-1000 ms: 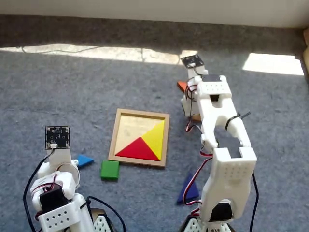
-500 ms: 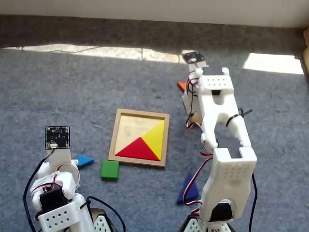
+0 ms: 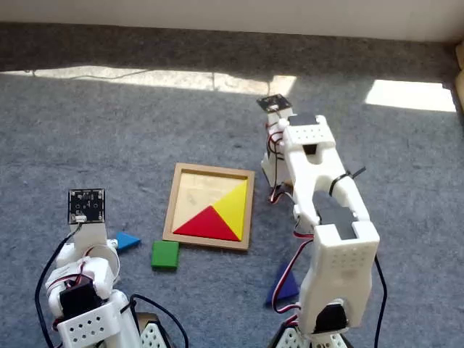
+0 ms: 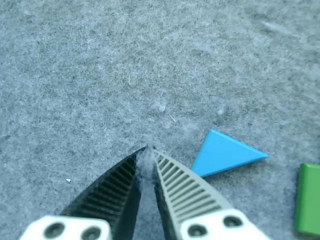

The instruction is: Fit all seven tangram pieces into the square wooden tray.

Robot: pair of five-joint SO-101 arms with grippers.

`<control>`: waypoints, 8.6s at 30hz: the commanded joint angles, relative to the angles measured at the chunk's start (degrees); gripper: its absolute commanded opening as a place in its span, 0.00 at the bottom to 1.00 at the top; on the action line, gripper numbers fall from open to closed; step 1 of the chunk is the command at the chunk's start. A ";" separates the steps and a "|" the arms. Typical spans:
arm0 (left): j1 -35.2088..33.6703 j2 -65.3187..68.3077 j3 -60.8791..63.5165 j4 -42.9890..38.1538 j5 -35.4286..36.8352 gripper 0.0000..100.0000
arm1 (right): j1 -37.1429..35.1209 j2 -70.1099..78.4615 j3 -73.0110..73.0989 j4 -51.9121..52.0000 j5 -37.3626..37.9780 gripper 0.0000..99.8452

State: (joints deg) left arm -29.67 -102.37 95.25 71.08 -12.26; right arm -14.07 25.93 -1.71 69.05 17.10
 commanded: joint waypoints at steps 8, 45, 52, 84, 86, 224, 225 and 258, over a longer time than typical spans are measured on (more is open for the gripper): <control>-0.66 -1.98 -0.48 -0.88 -0.26 0.01 | 2.42 -4.09 0.04 -1.45 -0.44 0.15; -0.66 -1.98 -0.48 -0.88 -0.26 0.01 | -17.89 -22.37 0.13 6.90 21.80 0.05; -0.66 -1.98 -0.48 -0.88 -0.26 0.01 | -22.29 -22.37 5.67 -0.57 30.95 0.05; -0.66 -1.98 -0.48 -0.97 -0.26 0.01 | -22.29 -22.11 13.93 -18.95 7.65 0.01; -0.66 -1.98 -0.48 -0.97 -0.26 0.01 | -22.29 -20.79 16.57 -22.99 5.19 0.01; -0.75 -1.98 -0.48 -1.14 -0.26 0.01 | -30.37 -31.16 18.07 10.15 1.41 0.05; -0.75 -1.98 -0.48 -1.14 -0.26 0.01 | -31.25 -31.16 18.68 10.15 1.41 0.07; -0.75 -1.98 -0.48 -1.05 -0.26 0.01 | -39.96 -44.79 49.19 -8.92 -10.29 0.18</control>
State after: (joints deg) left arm -29.67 -102.37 95.25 71.08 -12.26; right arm -53.36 -19.08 47.78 61.76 8.66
